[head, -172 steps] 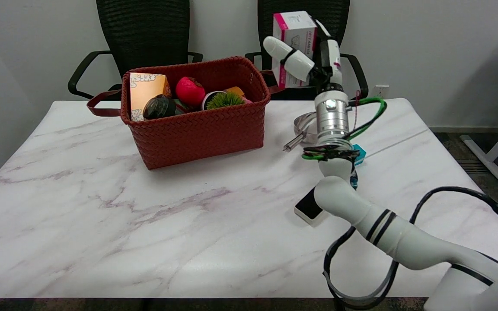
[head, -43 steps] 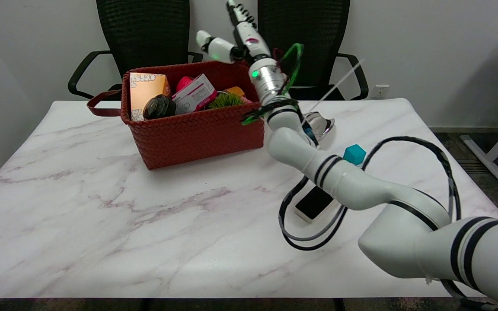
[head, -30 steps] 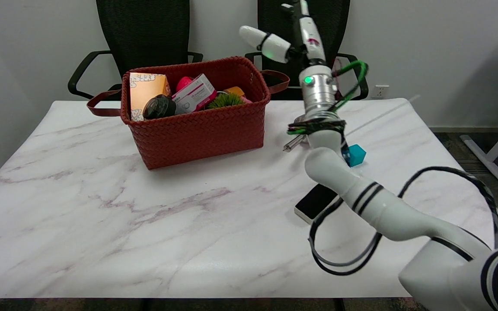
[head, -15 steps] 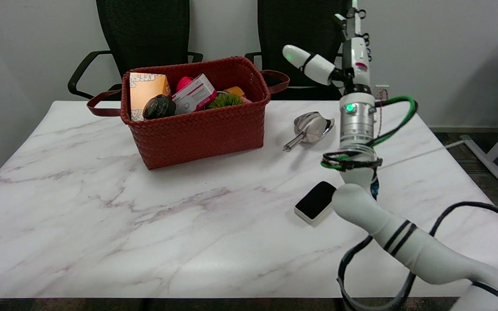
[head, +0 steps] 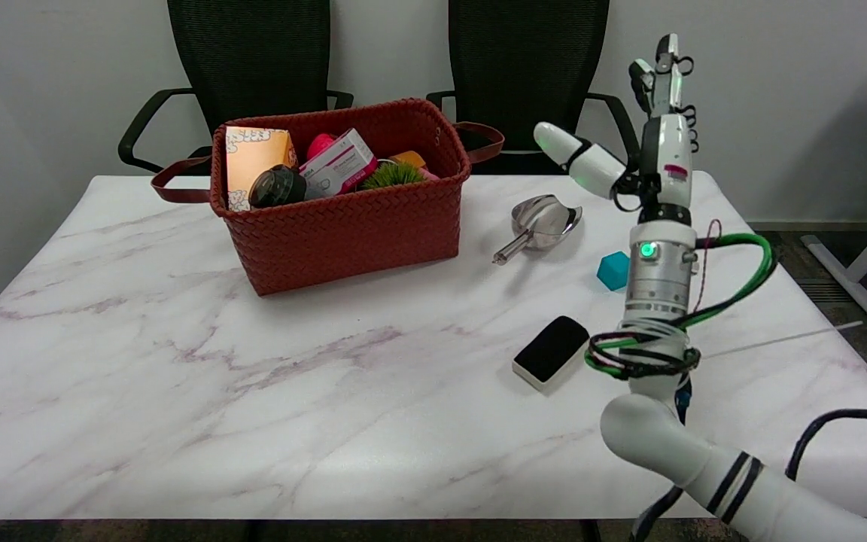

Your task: Place the white paper box into the brown storage basket.

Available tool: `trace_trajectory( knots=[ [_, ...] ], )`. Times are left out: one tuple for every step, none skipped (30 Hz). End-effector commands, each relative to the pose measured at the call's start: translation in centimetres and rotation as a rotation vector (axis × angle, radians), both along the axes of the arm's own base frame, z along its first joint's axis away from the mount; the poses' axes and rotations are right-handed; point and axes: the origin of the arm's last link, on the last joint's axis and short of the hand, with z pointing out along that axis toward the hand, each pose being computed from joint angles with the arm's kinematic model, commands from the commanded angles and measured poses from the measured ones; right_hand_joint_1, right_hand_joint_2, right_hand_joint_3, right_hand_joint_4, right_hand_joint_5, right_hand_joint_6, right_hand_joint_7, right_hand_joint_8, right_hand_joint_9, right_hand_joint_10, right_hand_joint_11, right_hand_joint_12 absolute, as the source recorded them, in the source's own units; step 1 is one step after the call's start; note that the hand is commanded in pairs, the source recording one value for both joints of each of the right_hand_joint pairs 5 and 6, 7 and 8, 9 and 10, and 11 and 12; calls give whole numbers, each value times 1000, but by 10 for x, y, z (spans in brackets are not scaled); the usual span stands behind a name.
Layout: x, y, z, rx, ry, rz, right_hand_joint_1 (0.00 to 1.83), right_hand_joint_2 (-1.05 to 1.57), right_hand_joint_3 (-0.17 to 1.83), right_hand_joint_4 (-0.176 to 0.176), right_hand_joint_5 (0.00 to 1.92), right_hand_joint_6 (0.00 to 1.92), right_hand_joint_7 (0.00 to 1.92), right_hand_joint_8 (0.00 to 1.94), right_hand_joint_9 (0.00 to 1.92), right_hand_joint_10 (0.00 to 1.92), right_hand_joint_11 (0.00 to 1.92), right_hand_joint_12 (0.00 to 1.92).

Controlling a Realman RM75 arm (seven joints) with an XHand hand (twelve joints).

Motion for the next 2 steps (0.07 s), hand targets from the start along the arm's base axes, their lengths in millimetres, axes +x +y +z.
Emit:
trace_trajectory(
  knots=[
    [-23,51,-6,-69,31,35,900,683,-175,0,0,0,271,271,273,273,295,295],
    [-24,52,-7,-71,30,38,900,683,-175,0,0,0,269,269,273,273,295,295]
  ],
)
